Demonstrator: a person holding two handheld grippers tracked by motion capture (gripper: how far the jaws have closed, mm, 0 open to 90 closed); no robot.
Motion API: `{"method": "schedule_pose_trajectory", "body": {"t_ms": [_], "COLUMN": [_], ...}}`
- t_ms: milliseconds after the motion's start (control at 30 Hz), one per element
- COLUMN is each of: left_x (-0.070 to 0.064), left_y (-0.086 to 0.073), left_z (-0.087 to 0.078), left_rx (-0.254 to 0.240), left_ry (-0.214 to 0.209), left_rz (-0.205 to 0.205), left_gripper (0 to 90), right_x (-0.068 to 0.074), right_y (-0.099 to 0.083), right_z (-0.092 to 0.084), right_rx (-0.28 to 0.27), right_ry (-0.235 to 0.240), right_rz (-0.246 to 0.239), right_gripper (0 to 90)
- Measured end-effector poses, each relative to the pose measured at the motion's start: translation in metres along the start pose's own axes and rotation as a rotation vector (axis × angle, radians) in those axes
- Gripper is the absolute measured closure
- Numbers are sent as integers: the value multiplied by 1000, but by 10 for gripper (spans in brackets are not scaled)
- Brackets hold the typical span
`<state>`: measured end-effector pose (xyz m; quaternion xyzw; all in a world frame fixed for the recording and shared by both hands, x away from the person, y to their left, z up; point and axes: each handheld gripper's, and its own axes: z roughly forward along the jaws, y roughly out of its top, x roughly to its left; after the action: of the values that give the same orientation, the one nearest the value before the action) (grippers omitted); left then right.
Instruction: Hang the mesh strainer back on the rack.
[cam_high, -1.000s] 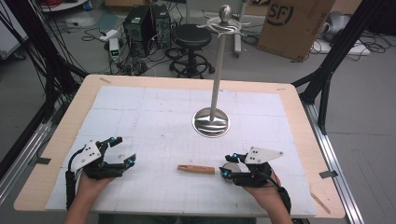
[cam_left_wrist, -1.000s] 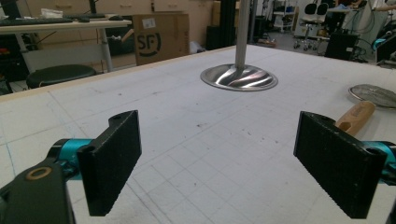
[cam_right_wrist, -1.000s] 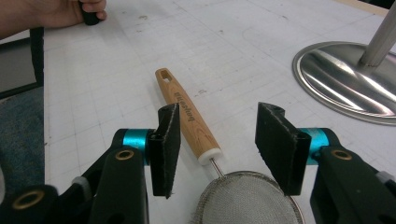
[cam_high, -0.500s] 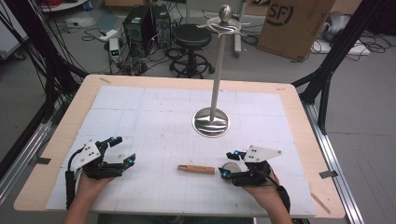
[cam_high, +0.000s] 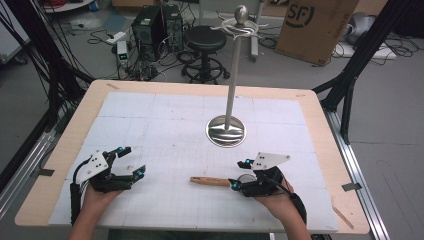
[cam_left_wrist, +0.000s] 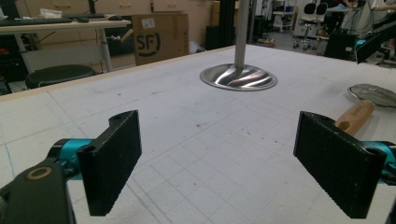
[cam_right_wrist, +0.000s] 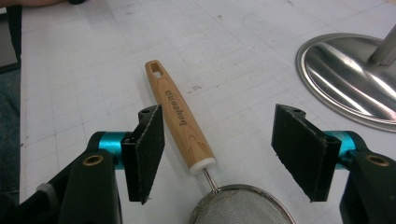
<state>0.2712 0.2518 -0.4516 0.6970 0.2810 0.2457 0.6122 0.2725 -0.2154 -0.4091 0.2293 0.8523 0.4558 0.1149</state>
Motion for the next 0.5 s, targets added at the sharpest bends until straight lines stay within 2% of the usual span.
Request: {"method": "schedule_pose_trajectory", "body": {"t_ms": [167, 367, 500], "left_x": [1, 2, 1], "left_y": [0, 0, 0], "left_z": [0, 0, 0], "left_rx": [1, 0, 7], "left_ry": [1, 0, 5], "left_rz": [-5, -18, -13], "left_gripper": [156, 157, 158], "right_x": [-2, -2, -3], "right_y": [6, 9, 13], "right_z": [3, 7, 12], "right_rx": [40, 74, 121], "right_ry": [2, -3, 7], "right_rz": [-24, -26, -44], "right_gripper": [340, 341, 341]}}
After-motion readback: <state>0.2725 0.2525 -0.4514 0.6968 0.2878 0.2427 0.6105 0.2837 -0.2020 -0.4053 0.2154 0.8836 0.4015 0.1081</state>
